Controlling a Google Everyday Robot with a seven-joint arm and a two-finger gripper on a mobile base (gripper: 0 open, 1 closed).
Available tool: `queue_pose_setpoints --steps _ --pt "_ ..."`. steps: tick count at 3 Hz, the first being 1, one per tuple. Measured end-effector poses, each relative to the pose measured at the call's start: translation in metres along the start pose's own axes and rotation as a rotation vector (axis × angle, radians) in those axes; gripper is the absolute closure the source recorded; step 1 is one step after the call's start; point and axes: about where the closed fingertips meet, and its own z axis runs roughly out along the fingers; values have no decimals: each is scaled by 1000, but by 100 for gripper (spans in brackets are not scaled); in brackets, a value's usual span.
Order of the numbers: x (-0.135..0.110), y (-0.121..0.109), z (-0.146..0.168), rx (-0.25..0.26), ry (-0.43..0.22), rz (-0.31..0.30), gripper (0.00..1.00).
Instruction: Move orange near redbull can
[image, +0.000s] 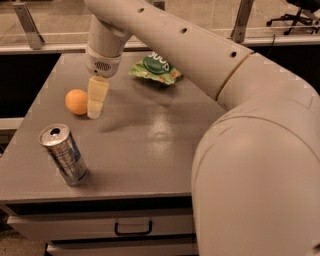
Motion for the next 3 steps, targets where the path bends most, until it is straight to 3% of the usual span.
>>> queue_pose_setpoints --steps 3 --pt "-22 16 16 -42 -6 -61 0"
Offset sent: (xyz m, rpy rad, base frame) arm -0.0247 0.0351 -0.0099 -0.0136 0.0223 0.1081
